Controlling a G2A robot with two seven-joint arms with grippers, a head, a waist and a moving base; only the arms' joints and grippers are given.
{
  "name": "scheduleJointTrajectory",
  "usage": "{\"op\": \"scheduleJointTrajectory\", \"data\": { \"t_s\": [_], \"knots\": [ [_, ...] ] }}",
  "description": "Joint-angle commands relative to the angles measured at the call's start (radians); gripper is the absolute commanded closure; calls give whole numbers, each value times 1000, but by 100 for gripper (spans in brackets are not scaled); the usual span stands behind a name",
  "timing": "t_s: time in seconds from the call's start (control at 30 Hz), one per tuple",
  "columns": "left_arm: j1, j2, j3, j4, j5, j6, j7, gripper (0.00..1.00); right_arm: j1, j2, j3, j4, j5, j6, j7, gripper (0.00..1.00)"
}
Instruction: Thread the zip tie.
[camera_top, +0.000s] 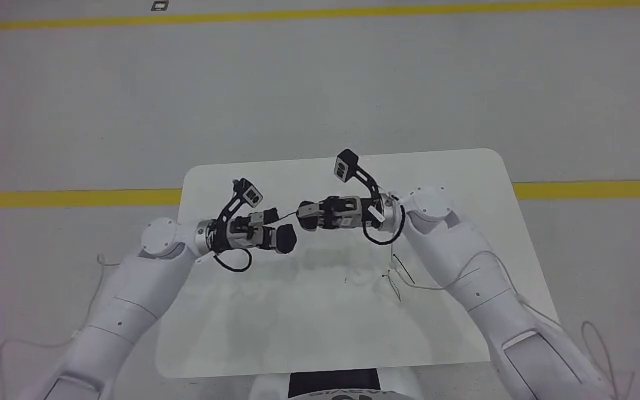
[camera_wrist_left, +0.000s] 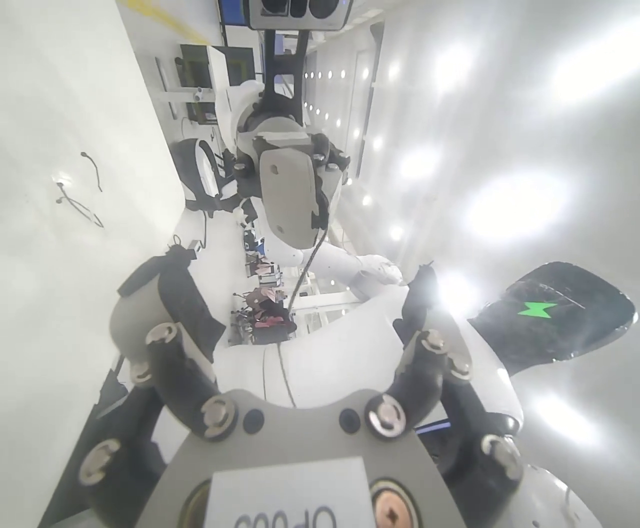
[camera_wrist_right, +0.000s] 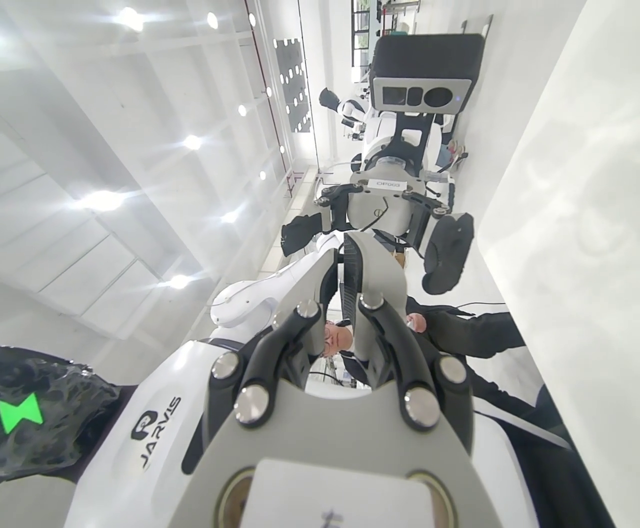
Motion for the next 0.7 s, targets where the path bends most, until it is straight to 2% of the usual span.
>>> {"op": "scheduleJointTrajectory", "data": {
  "t_s": [0.0,0.23,0.27,0.3,0.4,0.43,0.47,0.57,0.67],
  "knots": [
    [3,1,-5,-4,3,-1,1,0,-3,2,4,-5,-1,4,2,100],
    [8,3,-13,-12,11,2,0,0,-5,7,2,-15,-3,19,12,100],
    [8,2,-13,-13,10,1,-2,3,-4,7,-2,-14,-5,23,13,100],
    [7,2,-12,-13,10,1,-3,13,-2,7,-6,-13,-8,26,13,100],
    [7,1,-13,-12,10,0,-4,21,1,6,-14,-9,-8,30,11,100],
    [6,1,-13,-12,9,-1,-5,27,2,6,-17,-7,-9,31,11,100],
    [6,1,-13,-12,9,-2,-6,38,3,5,-19,-6,-9,31,9,100],
    [5,0,-12,-12,9,0,-10,40,5,5,-25,-3,-6,29,8,100],
    [5,0,-11,-11,10,3,-10,48,7,5,-27,0,-7,27,3,100]
  ]
}}
